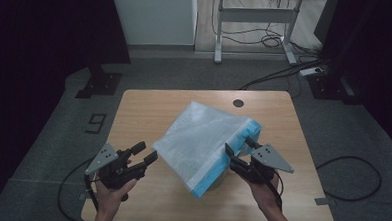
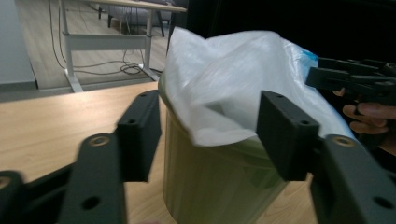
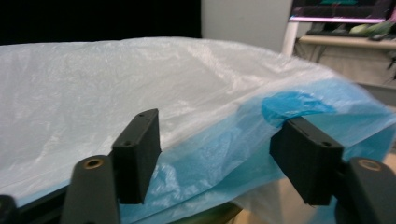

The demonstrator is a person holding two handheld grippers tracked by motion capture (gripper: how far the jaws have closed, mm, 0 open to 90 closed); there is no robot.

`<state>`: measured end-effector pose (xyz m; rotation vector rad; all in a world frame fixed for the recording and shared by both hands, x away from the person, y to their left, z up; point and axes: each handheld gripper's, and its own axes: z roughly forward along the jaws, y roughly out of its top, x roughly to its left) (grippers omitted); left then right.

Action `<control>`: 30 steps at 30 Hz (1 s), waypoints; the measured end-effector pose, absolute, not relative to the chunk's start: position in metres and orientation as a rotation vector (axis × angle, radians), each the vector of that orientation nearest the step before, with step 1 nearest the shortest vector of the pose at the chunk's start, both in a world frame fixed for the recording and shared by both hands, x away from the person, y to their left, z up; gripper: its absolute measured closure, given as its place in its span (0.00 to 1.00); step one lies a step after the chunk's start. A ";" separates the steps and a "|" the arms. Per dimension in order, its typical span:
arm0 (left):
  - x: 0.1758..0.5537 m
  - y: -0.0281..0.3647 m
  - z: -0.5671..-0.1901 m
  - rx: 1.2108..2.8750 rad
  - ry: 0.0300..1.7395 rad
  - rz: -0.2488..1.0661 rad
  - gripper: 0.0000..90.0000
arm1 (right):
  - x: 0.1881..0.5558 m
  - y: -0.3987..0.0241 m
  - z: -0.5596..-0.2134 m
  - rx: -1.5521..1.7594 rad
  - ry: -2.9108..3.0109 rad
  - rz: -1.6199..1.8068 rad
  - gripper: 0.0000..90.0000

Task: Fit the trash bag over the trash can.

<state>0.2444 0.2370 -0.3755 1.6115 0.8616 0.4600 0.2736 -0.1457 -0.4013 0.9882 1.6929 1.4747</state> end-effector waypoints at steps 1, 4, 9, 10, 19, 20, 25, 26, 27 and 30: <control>0.242 0.238 -0.371 1.609 0.852 0.469 0.41 | 0.272 -0.146 -0.400 0.975 1.676 1.469 0.45; 0.241 0.236 -0.360 1.604 0.836 0.486 0.39 | 0.271 -0.149 -0.395 0.953 1.659 1.475 0.55; 0.256 0.218 -0.348 1.656 0.818 0.503 0.39 | 0.278 -0.153 -0.392 0.945 1.681 1.483 0.75; 0.260 0.212 -0.347 1.671 0.816 0.507 0.39 | 0.279 -0.153 -0.392 0.947 1.682 1.481 0.79; 0.292 0.160 -0.337 1.809 0.766 0.489 0.41 | 0.283 -0.147 -0.383 0.879 1.681 1.496 0.99; 0.294 0.156 -0.336 1.822 0.763 0.486 0.41 | 0.283 -0.147 -0.383 0.879 1.681 1.496 0.99; 0.304 0.139 -0.338 1.876 0.753 0.483 0.42 | 0.280 -0.143 -0.378 0.844 1.688 1.524 0.99; 0.305 0.136 -0.338 1.880 0.754 0.485 0.43 | 0.279 -0.142 -0.377 0.838 1.688 1.526 0.99; 0.306 0.133 -0.339 1.883 0.755 0.492 0.44 | 0.278 -0.141 -0.377 0.835 1.689 1.529 0.99; 0.309 0.128 -0.342 1.890 0.753 0.494 0.53 | 0.277 -0.138 -0.375 0.822 1.691 1.535 0.99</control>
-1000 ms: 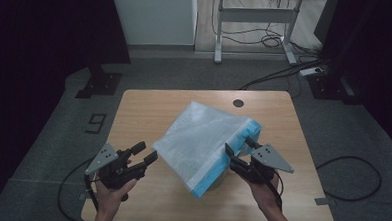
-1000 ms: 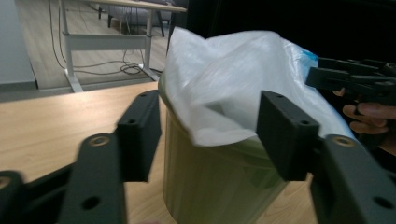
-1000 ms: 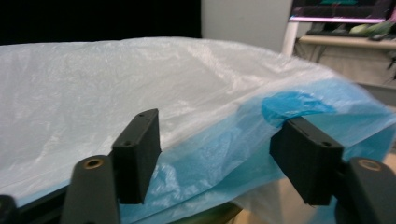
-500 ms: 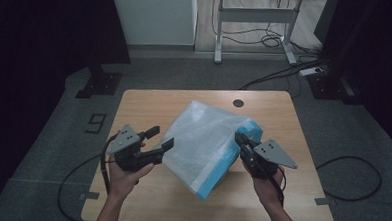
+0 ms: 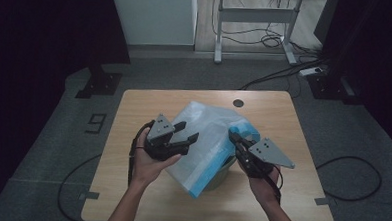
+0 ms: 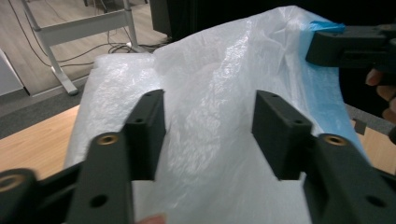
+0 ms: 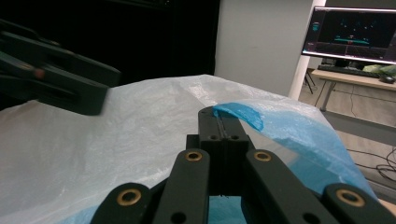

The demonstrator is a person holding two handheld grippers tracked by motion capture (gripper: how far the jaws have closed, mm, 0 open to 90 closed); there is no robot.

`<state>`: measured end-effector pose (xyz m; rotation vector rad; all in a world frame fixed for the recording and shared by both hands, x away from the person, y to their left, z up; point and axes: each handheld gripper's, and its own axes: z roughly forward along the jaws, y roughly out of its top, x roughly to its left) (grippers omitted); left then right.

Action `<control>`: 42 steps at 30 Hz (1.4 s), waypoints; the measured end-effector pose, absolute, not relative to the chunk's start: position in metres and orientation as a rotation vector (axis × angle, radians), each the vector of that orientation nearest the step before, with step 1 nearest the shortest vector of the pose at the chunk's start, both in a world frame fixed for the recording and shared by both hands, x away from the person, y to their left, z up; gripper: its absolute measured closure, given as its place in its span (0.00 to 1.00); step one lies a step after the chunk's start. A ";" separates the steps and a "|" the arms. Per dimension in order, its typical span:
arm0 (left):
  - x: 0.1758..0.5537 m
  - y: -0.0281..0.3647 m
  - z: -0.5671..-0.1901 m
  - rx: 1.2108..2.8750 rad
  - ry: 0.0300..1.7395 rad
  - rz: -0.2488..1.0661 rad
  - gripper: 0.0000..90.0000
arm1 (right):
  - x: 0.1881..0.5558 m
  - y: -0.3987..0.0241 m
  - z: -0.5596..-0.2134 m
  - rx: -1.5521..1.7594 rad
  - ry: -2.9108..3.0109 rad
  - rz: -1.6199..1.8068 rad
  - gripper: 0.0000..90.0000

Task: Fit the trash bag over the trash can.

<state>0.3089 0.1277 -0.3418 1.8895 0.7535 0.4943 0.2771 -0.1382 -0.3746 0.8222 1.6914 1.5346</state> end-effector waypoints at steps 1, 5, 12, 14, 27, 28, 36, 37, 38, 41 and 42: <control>0.310 0.127 -0.343 1.889 0.750 0.490 0.65 | 0.277 -0.137 -0.373 0.819 1.691 1.539 0.99; 0.308 0.128 -0.345 1.845 0.740 0.474 0.83 | 0.277 -0.135 -0.373 0.819 1.691 1.541 0.99; 0.305 0.139 -0.345 1.748 0.743 0.435 1.00 | 0.272 -0.135 -0.380 0.809 1.690 1.550 0.78; 0.306 0.147 -0.345 1.700 0.752 0.400 1.00 | 0.267 -0.138 -0.384 0.805 1.687 1.560 0.69; 0.302 0.169 -0.344 1.590 0.757 0.307 1.00 | 0.258 -0.160 -0.403 0.919 1.641 1.553 0.59; 0.302 0.170 -0.343 1.588 0.754 0.305 1.00 | 0.259 -0.160 -0.403 0.923 1.642 1.559 0.59; 0.300 0.168 -0.340 1.581 0.742 0.292 1.00 | 0.276 -0.150 -0.397 1.036 1.591 1.610 0.69; 0.300 0.169 -0.340 1.581 0.743 0.290 1.00 | 0.276 -0.150 -0.397 1.036 1.591 1.610 0.69; 0.301 0.169 -0.340 1.579 0.745 0.285 1.00 | 0.279 -0.150 -0.396 1.054 1.584 1.622 0.75; 0.303 0.170 -0.341 1.574 0.757 0.280 1.00 | 0.287 -0.151 -0.393 1.059 1.573 1.655 0.99; 0.305 0.171 -0.341 1.569 0.761 0.275 1.00 | 0.287 -0.151 -0.393 1.059 1.573 1.655 0.99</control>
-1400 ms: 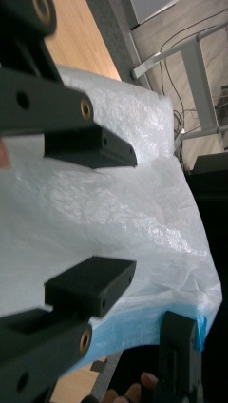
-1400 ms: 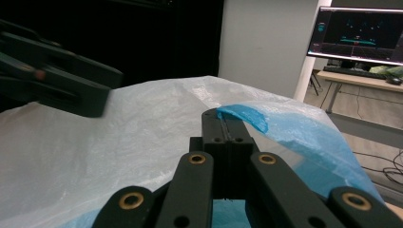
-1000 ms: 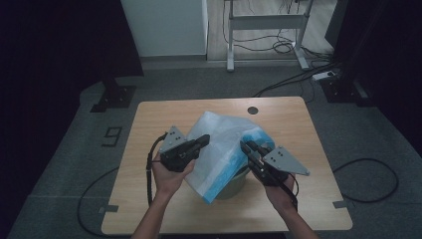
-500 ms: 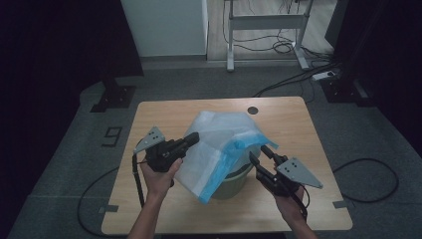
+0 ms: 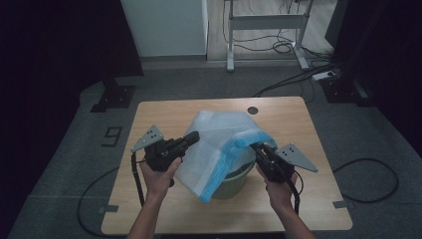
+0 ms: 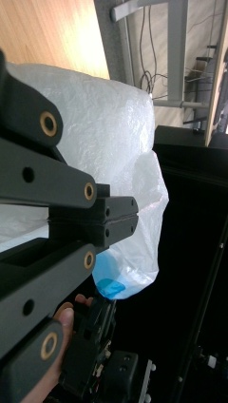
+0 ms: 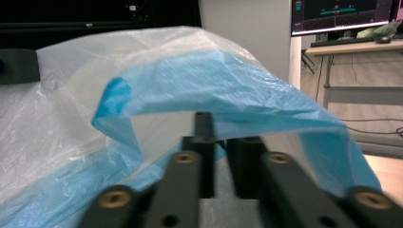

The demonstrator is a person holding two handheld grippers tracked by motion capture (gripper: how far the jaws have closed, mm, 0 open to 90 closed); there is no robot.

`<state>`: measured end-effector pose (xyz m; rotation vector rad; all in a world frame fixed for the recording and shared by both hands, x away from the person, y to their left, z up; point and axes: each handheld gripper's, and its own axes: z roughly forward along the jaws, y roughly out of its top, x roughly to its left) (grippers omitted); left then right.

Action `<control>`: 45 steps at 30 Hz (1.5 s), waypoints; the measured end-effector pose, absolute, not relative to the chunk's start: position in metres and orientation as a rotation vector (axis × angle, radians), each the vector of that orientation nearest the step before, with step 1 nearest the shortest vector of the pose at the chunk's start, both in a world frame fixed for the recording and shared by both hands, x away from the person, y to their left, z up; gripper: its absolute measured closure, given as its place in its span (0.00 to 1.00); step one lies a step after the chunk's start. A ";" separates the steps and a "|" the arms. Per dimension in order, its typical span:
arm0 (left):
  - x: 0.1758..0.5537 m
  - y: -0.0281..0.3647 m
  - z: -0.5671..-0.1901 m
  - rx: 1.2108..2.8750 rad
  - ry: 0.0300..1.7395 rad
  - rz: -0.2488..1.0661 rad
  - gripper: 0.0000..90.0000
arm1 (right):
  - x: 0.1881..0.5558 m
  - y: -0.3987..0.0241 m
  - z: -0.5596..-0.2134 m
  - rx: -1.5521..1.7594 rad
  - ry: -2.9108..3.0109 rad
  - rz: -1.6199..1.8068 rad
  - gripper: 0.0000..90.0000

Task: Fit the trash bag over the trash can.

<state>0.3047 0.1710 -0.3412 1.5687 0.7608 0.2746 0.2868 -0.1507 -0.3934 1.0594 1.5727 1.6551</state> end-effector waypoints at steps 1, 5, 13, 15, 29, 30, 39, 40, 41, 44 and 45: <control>0.307 0.172 -0.341 1.561 0.769 0.270 1.00 | 0.287 -0.151 -0.393 1.050 1.578 1.657 0.99; 0.320 0.179 -0.341 1.520 0.807 0.247 1.00 | 0.291 -0.159 -0.392 1.040 1.621 1.664 0.99; 0.349 0.190 -0.339 1.450 0.858 0.247 1.00 | 0.305 -0.193 -0.386 1.046 1.647 1.669 0.99; 0.356 0.190 -0.338 1.440 0.867 0.248 1.00 | 0.311 -0.201 -0.381 1.042 1.641 1.655 0.99; 0.347 0.216 -0.339 1.372 0.860 0.304 1.00 | 0.337 -0.233 -0.349 1.053 1.590 1.584 0.99; 0.343 0.218 -0.342 1.375 0.861 0.304 1.00 | 0.334 -0.235 -0.352 1.056 1.593 1.586 0.99; 0.297 0.235 -0.380 1.375 0.857 0.295 1.00 | 0.293 -0.239 -0.380 1.020 1.633 1.603 0.99; 0.293 0.236 -0.383 1.379 0.858 0.301 1.00 | 0.288 -0.238 -0.383 1.015 1.635 1.614 0.99; 0.288 0.237 -0.388 1.387 0.861 0.311 1.00 | 0.284 -0.237 -0.387 1.007 1.638 1.621 0.99; 0.283 0.238 -0.401 1.410 0.883 0.307 1.00 | 0.274 -0.236 -0.400 1.021 1.639 1.651 0.99; 0.282 0.238 -0.406 1.419 0.893 0.303 1.00 | 0.273 -0.235 -0.404 1.028 1.644 1.654 0.99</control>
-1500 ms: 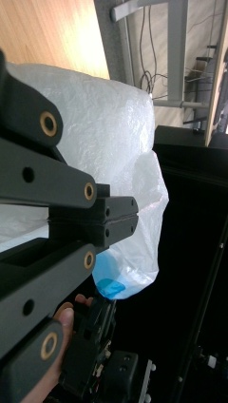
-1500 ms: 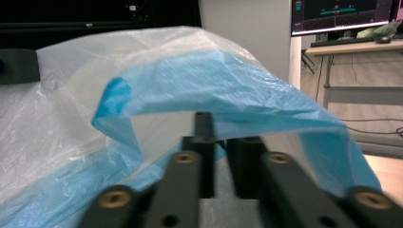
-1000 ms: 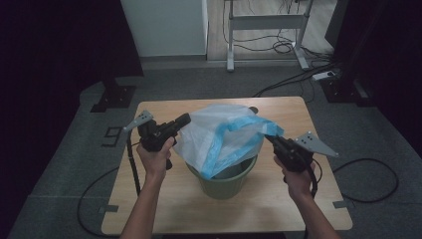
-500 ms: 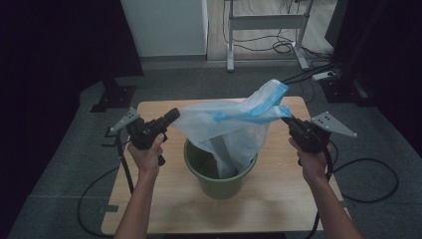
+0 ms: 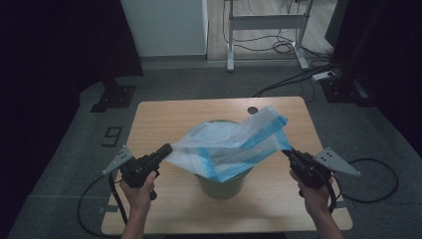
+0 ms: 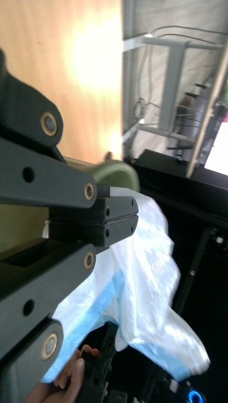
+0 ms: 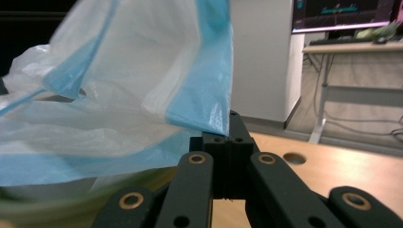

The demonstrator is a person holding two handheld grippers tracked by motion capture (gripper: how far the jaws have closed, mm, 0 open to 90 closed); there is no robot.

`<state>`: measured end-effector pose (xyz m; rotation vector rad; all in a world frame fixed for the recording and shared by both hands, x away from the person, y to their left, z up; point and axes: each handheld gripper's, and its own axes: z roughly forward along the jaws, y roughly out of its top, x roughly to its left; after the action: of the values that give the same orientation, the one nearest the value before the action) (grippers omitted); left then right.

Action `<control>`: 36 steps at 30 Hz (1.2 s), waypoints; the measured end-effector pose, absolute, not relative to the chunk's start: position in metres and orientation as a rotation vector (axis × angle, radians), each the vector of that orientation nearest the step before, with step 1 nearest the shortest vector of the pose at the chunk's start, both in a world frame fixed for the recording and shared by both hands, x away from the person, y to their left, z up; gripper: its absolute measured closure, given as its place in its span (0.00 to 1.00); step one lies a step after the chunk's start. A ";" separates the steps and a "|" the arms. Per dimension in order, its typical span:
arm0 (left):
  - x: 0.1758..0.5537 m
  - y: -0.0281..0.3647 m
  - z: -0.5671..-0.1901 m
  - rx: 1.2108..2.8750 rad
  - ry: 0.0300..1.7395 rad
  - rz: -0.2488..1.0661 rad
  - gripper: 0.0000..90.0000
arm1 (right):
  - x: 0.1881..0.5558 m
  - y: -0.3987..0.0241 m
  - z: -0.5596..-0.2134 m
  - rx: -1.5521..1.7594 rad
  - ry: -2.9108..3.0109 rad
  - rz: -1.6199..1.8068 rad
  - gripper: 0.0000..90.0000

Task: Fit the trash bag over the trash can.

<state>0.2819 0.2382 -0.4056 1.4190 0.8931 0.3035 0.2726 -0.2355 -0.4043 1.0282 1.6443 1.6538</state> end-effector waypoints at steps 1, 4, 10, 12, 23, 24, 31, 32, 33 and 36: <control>0.281 0.238 -0.409 1.426 0.900 0.305 1.00 | 0.272 -0.235 -0.409 1.039 1.652 1.653 0.99; 0.278 0.241 -0.421 1.436 0.916 0.280 1.00 | 0.271 -0.236 -0.423 1.074 1.670 1.656 0.99; 0.260 0.249 -0.434 1.447 0.912 0.257 1.00 | 0.255 -0.242 -0.444 1.119 1.703 1.703 0.99; 0.256 0.250 -0.439 1.451 0.911 0.244 1.00 | 0.250 -0.243 -0.451 1.123 1.728 1.701 0.99; 0.236 0.254 -0.444 1.469 0.872 0.224 1.00 | 0.240 -0.243 -0.464 1.126 1.775 1.739 0.99; 0.233 0.255 -0.440 1.472 0.859 0.230 1.00 | 0.238 -0.244 -0.463 1.123 1.771 1.748 0.99; 0.232 0.256 -0.447 1.503 0.875 0.217 0.98 | 0.234 -0.245 -0.461 1.109 1.787 1.723 0.99; 0.233 0.256 -0.448 1.501 0.879 0.218 0.95 | 0.236 -0.244 -0.461 1.123 1.794 1.712 0.99; 0.233 0.255 -0.448 1.501 0.882 0.233 0.89 | 0.238 -0.243 -0.462 1.126 1.797 1.698 0.99; 0.229 0.252 -0.435 1.498 0.871 0.324 0.62 | 0.244 -0.238 -0.457 1.118 1.787 1.684 0.99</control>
<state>0.2290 0.2516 -0.4349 1.4976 0.8712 0.3243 0.2440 -0.2383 -0.4569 1.1184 1.7868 1.6842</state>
